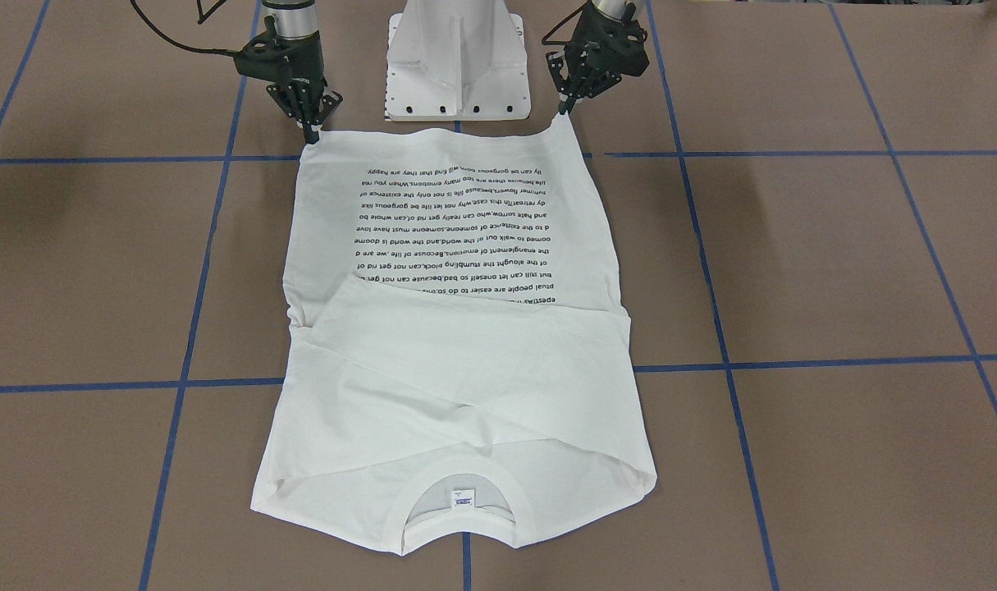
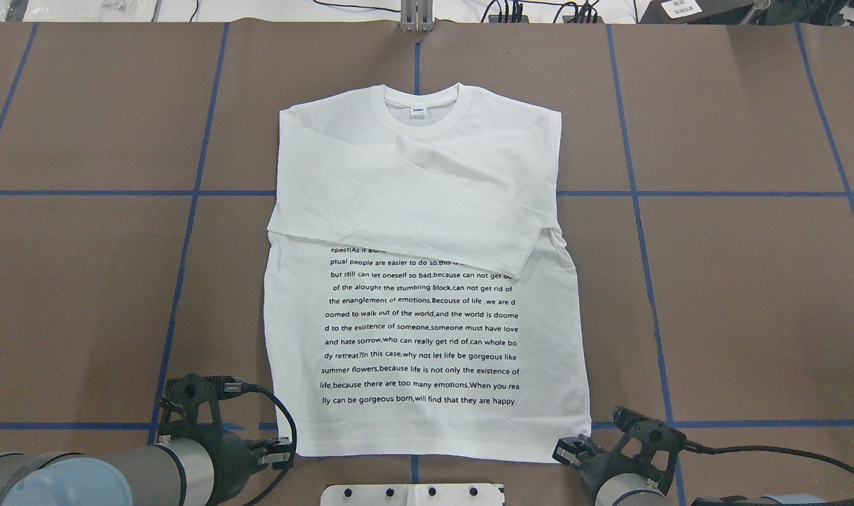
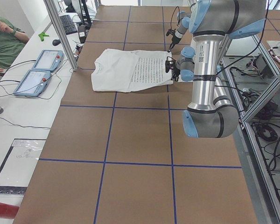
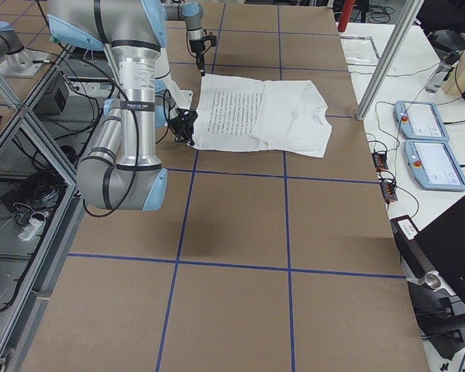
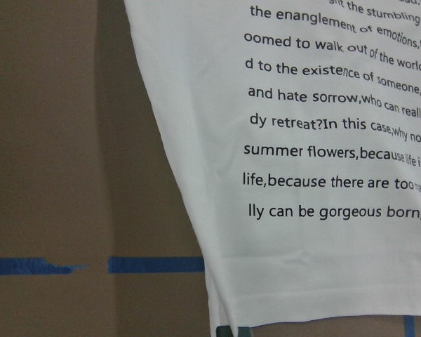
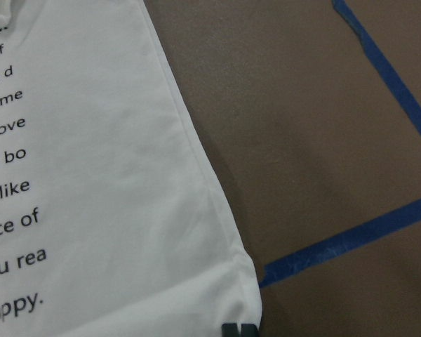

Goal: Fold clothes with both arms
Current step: 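Lift both hem corners and fold them over toward the collar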

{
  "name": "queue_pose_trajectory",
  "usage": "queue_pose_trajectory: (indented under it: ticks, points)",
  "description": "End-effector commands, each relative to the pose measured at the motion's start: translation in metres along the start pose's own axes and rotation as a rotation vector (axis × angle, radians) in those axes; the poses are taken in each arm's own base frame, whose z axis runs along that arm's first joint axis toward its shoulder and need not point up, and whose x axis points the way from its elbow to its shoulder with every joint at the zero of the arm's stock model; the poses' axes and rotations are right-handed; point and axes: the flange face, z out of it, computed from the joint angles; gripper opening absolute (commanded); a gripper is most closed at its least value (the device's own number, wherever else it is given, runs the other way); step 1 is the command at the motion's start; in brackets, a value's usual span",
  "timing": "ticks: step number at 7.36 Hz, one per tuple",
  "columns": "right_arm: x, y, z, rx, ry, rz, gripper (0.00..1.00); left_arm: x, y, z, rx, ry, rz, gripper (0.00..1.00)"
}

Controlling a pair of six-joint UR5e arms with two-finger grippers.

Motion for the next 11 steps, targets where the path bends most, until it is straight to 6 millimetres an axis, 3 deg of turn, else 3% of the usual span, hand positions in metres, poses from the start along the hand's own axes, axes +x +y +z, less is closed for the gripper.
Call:
queue_pose_trajectory:
  ticks: [1,2,3,4,5,6,8,9,11]
  points:
    - [-0.008,-0.014,-0.031,0.001,0.008,-0.003,0.00,0.005,-0.002,-0.012,0.000,0.022,-0.002,0.00]
    - [-0.014,-0.035,-0.079,-0.027,0.019,0.000,0.00,0.011,-0.004,-0.037,-0.045,0.055,-0.001,0.00]
    - [-0.013,-0.066,-0.129,-0.063,0.053,0.014,0.00,0.022,-0.010,-0.076,-0.093,0.064,-0.006,0.00]
    - [-0.012,-0.098,-0.185,-0.103,0.059,0.038,0.00,0.031,-0.024,-0.129,-0.107,0.066,-0.016,0.00]
    - [-0.030,-0.122,-0.215,-0.166,0.077,0.110,0.00,0.031,-0.036,-0.181,-0.138,0.065,-0.033,0.00]
    - [-0.049,-0.146,-0.230,-0.173,0.080,0.120,0.00,0.041,-0.055,-0.201,-0.119,0.072,-0.029,0.00]
    - [-0.088,-0.183,-0.226,-0.092,0.052,0.007,0.00,0.068,-0.100,-0.196,-0.011,0.053,0.073,0.00]
    - [-0.108,-0.215,-0.222,-0.043,0.030,-0.066,0.00,0.070,-0.135,-0.194,0.064,0.029,0.108,0.00]
    - [-0.142,-0.286,-0.175,-0.045,0.017,-0.024,0.00,0.064,-0.210,-0.190,0.149,-0.044,0.160,0.00]
